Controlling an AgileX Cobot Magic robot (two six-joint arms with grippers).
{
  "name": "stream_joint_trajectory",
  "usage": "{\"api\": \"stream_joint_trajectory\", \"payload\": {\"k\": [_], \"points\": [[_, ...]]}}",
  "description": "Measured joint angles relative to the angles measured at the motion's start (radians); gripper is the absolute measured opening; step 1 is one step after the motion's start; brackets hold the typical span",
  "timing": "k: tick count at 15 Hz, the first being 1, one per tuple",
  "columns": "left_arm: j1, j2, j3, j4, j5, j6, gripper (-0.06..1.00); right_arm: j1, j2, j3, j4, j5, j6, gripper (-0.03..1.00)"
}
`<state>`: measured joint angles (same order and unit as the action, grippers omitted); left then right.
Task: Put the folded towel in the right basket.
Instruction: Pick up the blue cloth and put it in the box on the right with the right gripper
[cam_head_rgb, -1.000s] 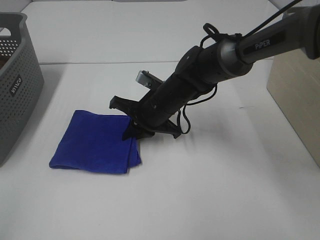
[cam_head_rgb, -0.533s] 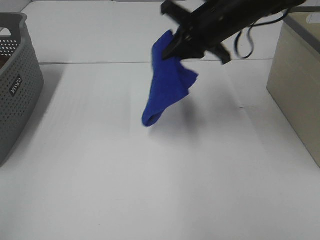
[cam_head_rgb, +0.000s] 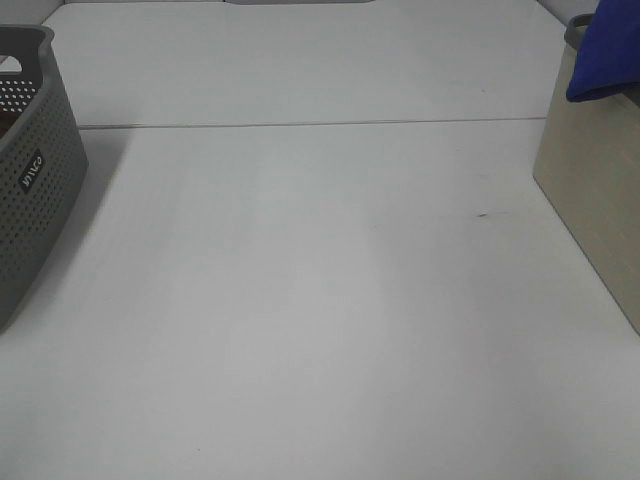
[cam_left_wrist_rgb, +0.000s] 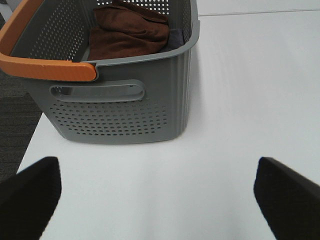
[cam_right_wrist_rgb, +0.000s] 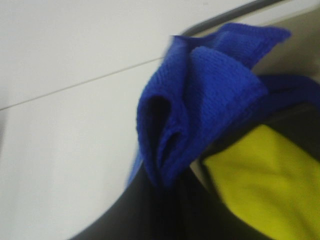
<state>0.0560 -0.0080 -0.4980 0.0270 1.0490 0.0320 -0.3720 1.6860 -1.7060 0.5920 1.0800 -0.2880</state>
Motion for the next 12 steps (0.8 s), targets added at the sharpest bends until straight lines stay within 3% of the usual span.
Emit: {"api": "stream_joint_trajectory", "payload": {"k": [3,5,8,9,10,12], "points": [[0.0,0.0,0.0,0.0,0.0,0.0,0.97,-0.061,0.002,-0.004,-0.195,-0.016,0.0,0.07],[0.0,0.0,0.0,0.0,0.0,0.0,0.97,-0.065,0.027,-0.004,-0.255,-0.022,-0.001,0.07],[0.0,0.0,0.0,0.001,0.0,0.0,0.97,-0.065,0.079,-0.004,-0.264,-0.012,0.009,0.07],[0.0,0.0,0.0,0.001,0.0,0.0,0.97,-0.065,0.095,-0.004,-0.266,-0.012,0.021,0.12],[0.0,0.0,0.0,0.001,0.0,0.0,0.97,-0.065,0.102,-0.004,-0.282,-0.012,0.043,0.26],[0.0,0.0,0.0,0.001,0.0,0.0,0.97,-0.065,0.106,-0.004,-0.325,-0.013,0.077,0.77]]}}
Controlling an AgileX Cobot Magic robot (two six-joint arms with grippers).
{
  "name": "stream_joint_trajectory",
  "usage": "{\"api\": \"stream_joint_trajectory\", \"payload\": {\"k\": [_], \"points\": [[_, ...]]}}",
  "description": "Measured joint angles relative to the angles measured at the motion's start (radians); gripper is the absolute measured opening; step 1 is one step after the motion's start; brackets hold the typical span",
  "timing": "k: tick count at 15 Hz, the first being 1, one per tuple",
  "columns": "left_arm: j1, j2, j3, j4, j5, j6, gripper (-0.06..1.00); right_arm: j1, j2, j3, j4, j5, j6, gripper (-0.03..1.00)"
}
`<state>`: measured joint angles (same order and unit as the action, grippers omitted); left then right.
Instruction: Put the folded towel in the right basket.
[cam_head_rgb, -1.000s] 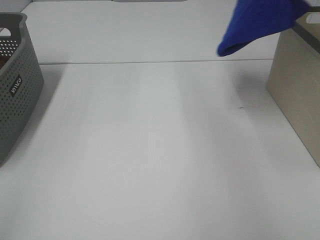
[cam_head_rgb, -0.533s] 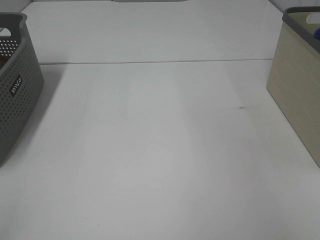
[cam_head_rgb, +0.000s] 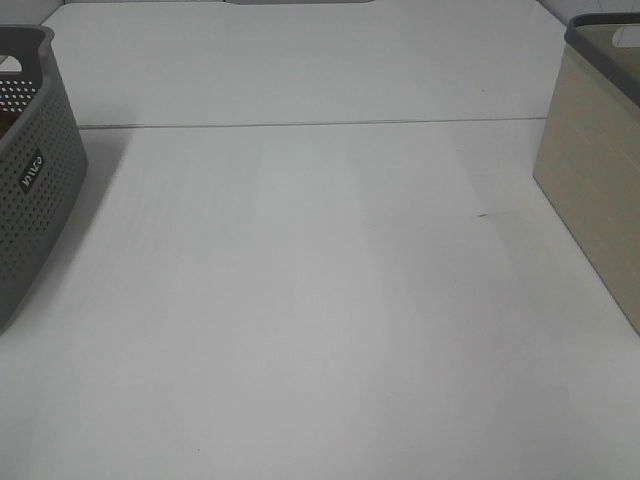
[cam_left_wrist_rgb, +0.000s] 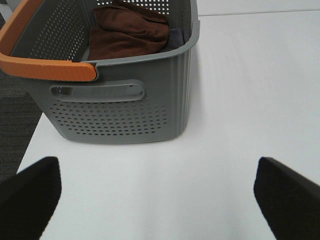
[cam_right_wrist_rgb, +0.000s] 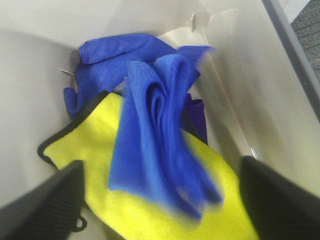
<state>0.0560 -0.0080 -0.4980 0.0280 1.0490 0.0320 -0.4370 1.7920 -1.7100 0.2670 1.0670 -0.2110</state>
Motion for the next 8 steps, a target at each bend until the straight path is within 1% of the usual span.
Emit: {"api": "stream_joint_trajectory", "payload": {"k": [1,2,3,4,5,6,8], "points": [[0.0,0.0,0.0,0.0,0.0,0.0,0.97,0.0,0.0,0.0,-0.008,0.0,0.01,0.88],[0.0,0.0,0.0,0.0,0.0,0.0,0.97,0.0,0.0,0.0,-0.006,0.005,0.013,0.94],[0.0,0.0,0.0,0.0,0.0,0.0,0.97,0.002,0.0,0.0,0.01,0.016,0.014,0.96],[0.0,0.0,0.0,0.0,0.0,0.0,0.97,0.022,-0.006,0.0,0.01,0.023,0.015,0.97],[0.0,0.0,0.0,0.0,0.0,0.0,0.97,0.063,-0.015,0.0,-0.002,0.025,0.025,0.98],[0.0,0.0,0.0,0.0,0.0,0.0,0.97,0.133,-0.027,0.0,-0.029,0.025,0.05,0.98],[0.0,0.0,0.0,0.0,0.0,0.0,0.97,0.286,-0.055,-0.002,-0.109,0.031,0.149,0.98]]}}
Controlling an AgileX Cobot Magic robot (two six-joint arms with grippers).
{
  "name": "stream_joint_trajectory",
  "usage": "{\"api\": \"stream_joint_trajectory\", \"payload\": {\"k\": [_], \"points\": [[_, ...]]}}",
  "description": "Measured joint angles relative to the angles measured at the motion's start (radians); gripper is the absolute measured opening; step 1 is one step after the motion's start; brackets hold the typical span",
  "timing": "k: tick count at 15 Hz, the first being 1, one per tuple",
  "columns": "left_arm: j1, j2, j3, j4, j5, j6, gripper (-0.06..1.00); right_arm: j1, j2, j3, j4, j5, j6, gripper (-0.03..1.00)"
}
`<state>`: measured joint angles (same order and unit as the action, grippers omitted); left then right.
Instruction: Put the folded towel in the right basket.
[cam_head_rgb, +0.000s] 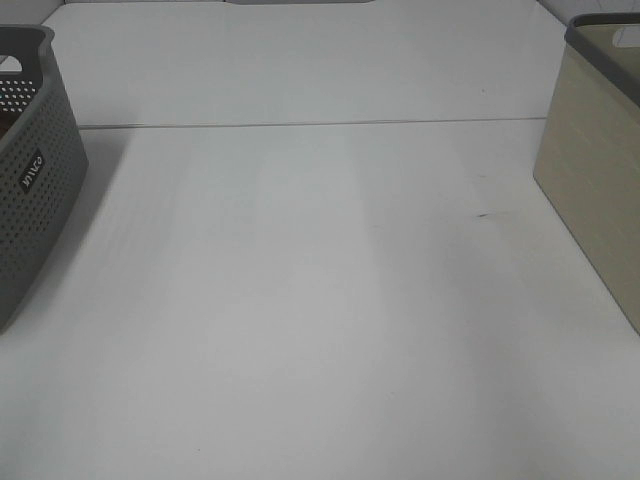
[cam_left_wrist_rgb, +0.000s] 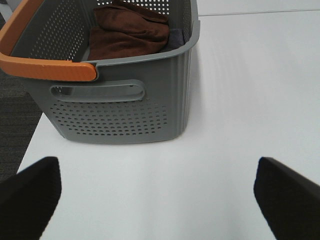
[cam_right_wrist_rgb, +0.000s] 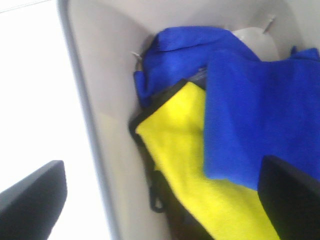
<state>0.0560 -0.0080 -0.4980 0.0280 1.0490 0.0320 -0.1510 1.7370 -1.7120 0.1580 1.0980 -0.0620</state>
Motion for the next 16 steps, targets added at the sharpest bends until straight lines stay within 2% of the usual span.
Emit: {"api": "stream_joint_trajectory", "payload": {"k": [2,3,4,6,8,10,14,16], "points": [[0.0,0.0,0.0,0.0,0.0,0.0,0.97,0.149,-0.035,0.0,-0.059,0.035,0.068,0.98],[0.0,0.0,0.0,0.0,0.0,0.0,0.97,0.19,-0.04,0.0,-0.062,0.049,0.069,0.98],[0.0,0.0,0.0,0.0,0.0,0.0,0.97,0.19,-0.04,0.0,-0.062,0.049,0.069,0.98],[0.0,0.0,0.0,0.0,0.0,0.0,0.97,0.222,-0.041,0.0,-0.062,0.107,0.089,0.98],[0.0,0.0,0.0,0.0,0.0,0.0,0.97,0.223,-0.123,0.044,-0.069,0.107,0.103,0.98],[0.0,0.0,0.0,0.0,0.0,0.0,0.97,0.223,-0.265,0.171,-0.07,0.083,0.103,0.98],[0.0,0.0,0.0,0.0,0.0,0.0,0.97,0.223,-0.669,0.543,-0.017,-0.022,0.045,0.98],[0.0,0.0,0.0,0.0,0.0,0.0,0.97,0.223,-0.844,0.681,-0.011,-0.032,0.028,0.98]]}}
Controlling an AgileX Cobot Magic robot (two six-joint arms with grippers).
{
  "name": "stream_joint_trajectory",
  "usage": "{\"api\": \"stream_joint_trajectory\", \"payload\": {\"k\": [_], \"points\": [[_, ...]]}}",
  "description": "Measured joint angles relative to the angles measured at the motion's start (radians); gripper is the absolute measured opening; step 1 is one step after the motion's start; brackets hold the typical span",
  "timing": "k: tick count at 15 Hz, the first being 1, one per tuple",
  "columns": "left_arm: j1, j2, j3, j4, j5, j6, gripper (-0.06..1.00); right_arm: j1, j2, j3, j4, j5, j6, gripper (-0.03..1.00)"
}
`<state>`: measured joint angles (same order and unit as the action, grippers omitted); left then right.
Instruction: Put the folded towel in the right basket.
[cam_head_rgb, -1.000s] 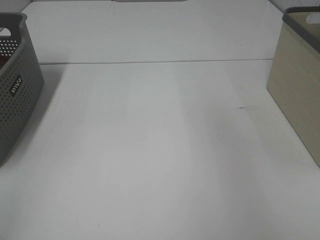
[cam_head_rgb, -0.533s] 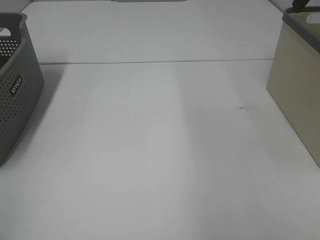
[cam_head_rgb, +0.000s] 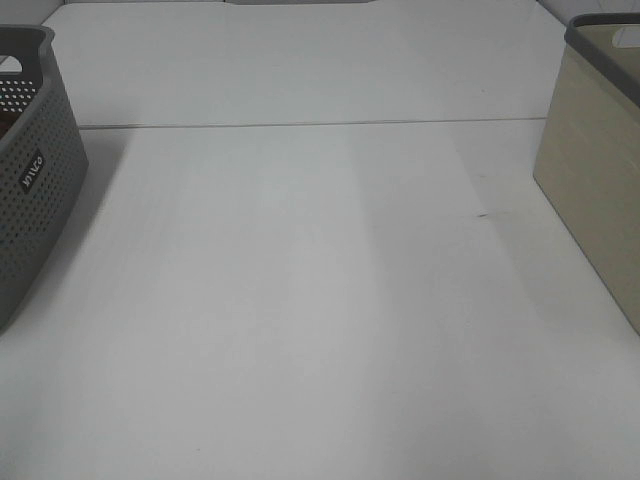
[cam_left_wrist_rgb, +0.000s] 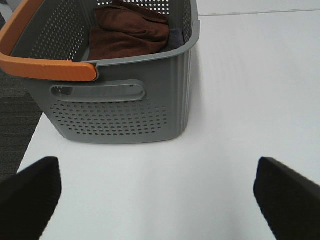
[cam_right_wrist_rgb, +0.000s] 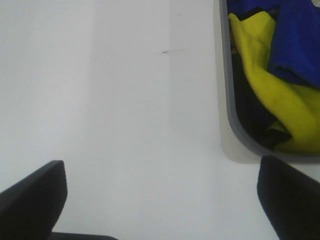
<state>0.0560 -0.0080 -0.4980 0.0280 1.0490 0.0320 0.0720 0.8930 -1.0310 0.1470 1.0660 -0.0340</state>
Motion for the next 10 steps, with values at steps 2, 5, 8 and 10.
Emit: {"api": "stream_joint_trajectory", "payload": {"k": [2,5,8,10], "points": [[0.0,0.0,0.0,0.0,0.0,0.0,0.97,0.0,-0.233,0.147,-0.017,-0.009,-0.006,0.98],[0.0,0.0,0.0,0.0,0.0,0.0,0.97,0.0,-0.526,0.335,-0.058,-0.023,-0.006,0.98],[0.0,0.0,0.0,0.0,0.0,0.0,0.97,0.0,-0.788,0.496,-0.075,-0.023,-0.006,0.98],[0.0,0.0,0.0,0.0,0.0,0.0,0.97,0.0,-0.852,0.522,-0.079,-0.018,-0.006,0.98]]}}
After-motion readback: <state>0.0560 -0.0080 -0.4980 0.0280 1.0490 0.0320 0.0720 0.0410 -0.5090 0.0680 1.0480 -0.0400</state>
